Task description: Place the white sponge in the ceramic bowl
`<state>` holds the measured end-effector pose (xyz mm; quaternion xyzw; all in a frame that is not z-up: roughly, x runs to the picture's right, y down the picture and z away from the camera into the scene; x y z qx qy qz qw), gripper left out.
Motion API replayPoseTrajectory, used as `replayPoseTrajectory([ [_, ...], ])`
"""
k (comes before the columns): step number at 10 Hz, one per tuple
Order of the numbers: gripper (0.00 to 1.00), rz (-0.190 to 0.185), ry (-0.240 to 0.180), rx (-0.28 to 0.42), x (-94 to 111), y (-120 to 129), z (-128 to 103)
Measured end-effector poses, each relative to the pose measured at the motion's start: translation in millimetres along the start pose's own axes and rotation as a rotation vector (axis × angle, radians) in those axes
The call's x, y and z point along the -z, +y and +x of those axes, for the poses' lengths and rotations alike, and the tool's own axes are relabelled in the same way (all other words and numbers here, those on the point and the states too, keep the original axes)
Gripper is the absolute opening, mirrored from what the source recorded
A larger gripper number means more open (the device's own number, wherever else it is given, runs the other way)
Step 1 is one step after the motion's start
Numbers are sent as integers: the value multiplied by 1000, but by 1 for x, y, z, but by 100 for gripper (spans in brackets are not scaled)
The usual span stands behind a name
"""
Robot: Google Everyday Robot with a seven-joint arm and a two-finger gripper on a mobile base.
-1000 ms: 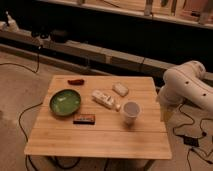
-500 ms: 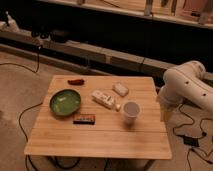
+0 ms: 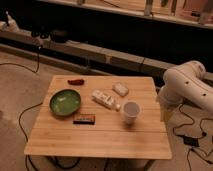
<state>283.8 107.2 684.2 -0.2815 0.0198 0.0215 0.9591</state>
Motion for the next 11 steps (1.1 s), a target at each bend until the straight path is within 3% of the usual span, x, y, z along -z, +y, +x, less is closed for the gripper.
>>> replayPoseTrajectory([
  [2, 65, 9, 2, -8, 1, -7, 3],
  [7, 65, 54, 54, -22, 8, -64, 9],
  [11, 65, 104, 45, 23, -8, -116, -21],
])
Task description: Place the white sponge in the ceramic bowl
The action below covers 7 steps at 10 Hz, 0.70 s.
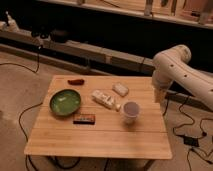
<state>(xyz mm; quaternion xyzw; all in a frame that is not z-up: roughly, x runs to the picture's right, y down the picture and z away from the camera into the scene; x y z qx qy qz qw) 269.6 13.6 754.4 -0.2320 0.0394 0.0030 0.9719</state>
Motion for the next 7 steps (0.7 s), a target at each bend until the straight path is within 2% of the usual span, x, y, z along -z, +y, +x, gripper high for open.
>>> replayPoseTrajectory([
  [3, 65, 86, -37, 59, -12, -38, -23],
  [4, 65, 115, -62, 85, -15, -47, -31],
  [6, 65, 157, -126, 135, -20, -57, -45],
  [7, 65, 178, -178, 170, -23, -59, -53],
])
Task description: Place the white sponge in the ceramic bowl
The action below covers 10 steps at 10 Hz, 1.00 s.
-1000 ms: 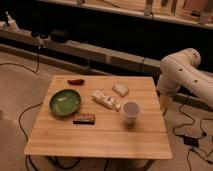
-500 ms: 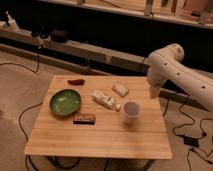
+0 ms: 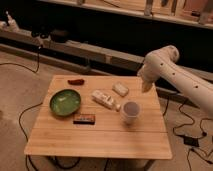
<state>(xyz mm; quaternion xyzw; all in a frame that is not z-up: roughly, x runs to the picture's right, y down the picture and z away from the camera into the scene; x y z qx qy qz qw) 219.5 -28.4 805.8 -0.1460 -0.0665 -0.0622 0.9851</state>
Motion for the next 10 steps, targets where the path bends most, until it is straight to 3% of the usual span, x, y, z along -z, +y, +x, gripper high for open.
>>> replayPoseTrajectory([
  [1, 65, 15, -40, 28, -4, -1, -5],
  [3, 65, 16, -72, 72, -14, 2, -3],
  [10, 65, 17, -77, 80, -15, 2, -3],
])
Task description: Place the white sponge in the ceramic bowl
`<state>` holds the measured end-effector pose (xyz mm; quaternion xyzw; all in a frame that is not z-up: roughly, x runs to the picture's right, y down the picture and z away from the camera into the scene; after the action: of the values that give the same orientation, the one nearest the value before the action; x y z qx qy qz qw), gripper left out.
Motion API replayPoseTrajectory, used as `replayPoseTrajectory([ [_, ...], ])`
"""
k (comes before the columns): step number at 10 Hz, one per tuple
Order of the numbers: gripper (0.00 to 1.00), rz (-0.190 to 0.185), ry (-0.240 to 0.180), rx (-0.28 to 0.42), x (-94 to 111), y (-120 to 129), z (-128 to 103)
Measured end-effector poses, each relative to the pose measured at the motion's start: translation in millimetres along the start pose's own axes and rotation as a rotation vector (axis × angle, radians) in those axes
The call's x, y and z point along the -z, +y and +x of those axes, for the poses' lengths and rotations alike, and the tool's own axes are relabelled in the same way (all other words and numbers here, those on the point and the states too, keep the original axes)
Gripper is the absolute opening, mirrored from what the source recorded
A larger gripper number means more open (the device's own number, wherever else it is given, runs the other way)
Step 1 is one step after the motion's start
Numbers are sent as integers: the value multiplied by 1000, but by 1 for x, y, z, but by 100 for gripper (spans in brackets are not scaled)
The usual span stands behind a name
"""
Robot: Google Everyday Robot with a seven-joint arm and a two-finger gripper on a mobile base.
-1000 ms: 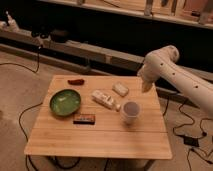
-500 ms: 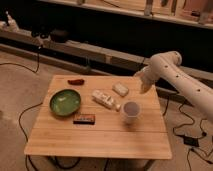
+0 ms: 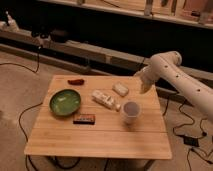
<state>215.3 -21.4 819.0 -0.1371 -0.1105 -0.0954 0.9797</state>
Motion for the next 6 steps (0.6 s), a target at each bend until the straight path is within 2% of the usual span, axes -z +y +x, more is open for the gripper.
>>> replayPoseTrajectory([
  [2, 65, 3, -6, 0, 0, -2, 0],
  [3, 65, 6, -23, 13, -5, -8, -5],
  [6, 65, -15, -59, 62, -30, -21, -22],
])
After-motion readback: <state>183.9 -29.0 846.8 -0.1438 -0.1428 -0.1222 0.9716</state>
